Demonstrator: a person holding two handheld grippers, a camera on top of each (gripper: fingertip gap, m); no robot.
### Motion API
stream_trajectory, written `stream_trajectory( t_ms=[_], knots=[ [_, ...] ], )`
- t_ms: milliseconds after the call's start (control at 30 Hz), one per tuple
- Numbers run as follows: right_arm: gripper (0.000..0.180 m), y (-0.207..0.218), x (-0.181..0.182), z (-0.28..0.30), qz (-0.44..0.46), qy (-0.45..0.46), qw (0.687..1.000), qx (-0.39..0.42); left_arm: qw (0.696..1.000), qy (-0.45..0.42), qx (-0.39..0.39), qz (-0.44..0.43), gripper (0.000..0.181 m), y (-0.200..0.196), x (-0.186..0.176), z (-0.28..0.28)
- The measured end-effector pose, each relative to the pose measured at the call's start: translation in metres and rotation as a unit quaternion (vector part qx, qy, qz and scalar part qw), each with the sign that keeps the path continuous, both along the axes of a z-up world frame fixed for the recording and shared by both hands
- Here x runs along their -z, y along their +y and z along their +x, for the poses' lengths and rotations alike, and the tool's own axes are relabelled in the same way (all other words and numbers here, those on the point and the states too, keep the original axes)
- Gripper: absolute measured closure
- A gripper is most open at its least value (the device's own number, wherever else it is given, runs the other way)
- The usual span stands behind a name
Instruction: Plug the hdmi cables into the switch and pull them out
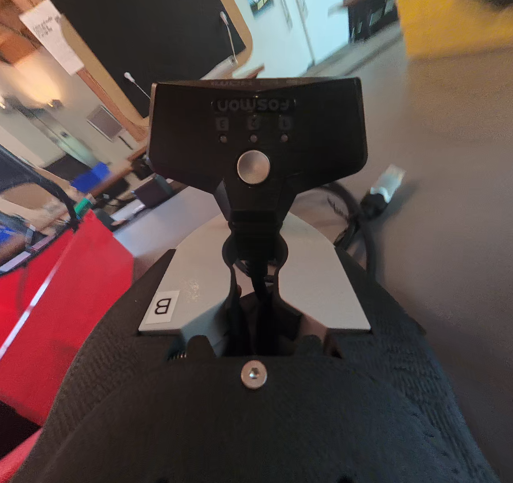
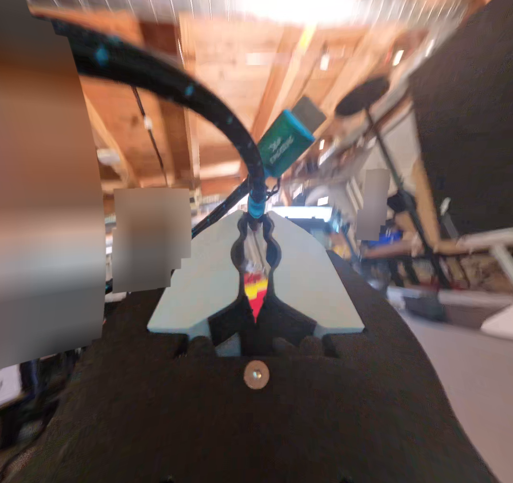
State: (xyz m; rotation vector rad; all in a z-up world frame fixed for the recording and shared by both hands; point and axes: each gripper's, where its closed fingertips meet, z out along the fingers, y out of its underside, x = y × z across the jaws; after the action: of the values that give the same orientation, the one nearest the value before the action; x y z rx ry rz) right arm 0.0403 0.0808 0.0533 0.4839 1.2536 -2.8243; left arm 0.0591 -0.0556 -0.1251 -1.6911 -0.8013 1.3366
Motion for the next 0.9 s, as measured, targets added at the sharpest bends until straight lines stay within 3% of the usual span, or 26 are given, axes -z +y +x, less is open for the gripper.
stream_trajectory(
  t_ms=[33, 133, 233, 300, 367, 433, 500, 633, 733, 900],
  knots=[
    [0.169, 0.031, -0.018, -0.005, -0.026, 0.009, 0.999, 0.02, 1.0, 0.001, 0.01, 0.025, 0.159, -0.001, -0.003, 0.001],
    [0.169, 0.07, -0.022, -0.009, 0.128, 0.06, 0.984, 0.106, 0.998, 0.003, 0.04, 0.055, 0.159, 0.001, -0.009, 0.005],
    [0.169, 0.128, -0.011, -0.027, 0.29, 0.061, 0.918, 0.263, 0.996, 0.004, 0.042, 0.073, 0.159, -0.001, -0.011, 0.005],
    [0.169, 0.194, -0.007, -0.044, 0.386, 0.043, 0.822, 0.416, 0.996, 0.008, 0.047, 0.079, 0.159, -0.001, -0.013, 0.006],
    [0.168, 0.269, -0.007, -0.051, 0.468, 0.018, 0.677, 0.567, 0.995, 0.013, 0.052, 0.08, 0.158, 0.0, -0.014, 0.008],
    [0.168, 0.33, -0.001, -0.05, 0.541, -0.01, 0.529, 0.653, 0.996, 0.016, 0.052, 0.072, 0.158, 0.001, -0.014, 0.008],
    [0.168, 0.368, 0.017, -0.052, 0.601, -0.041, 0.433, 0.671, 0.997, 0.013, 0.05, 0.059, 0.158, 0.003, -0.012, 0.007],
    [0.168, 0.417, 0.073, -0.065, 0.721, -0.116, 0.281, 0.623, 0.998, 0.014, 0.047, 0.05, 0.158, 0.004, -0.011, 0.007],
    [0.168, 0.436, 0.112, -0.078, 0.776, -0.172, 0.224, 0.564, 0.997, 0.009, 0.05, 0.057, 0.158, 0.003, -0.011, 0.007],
    [0.168, 0.444, 0.125, -0.107, 0.757, -0.203, 0.233, 0.575, 0.997, 0.008, 0.05, 0.058, 0.158, 0.003, -0.01, 0.006]
  ],
)
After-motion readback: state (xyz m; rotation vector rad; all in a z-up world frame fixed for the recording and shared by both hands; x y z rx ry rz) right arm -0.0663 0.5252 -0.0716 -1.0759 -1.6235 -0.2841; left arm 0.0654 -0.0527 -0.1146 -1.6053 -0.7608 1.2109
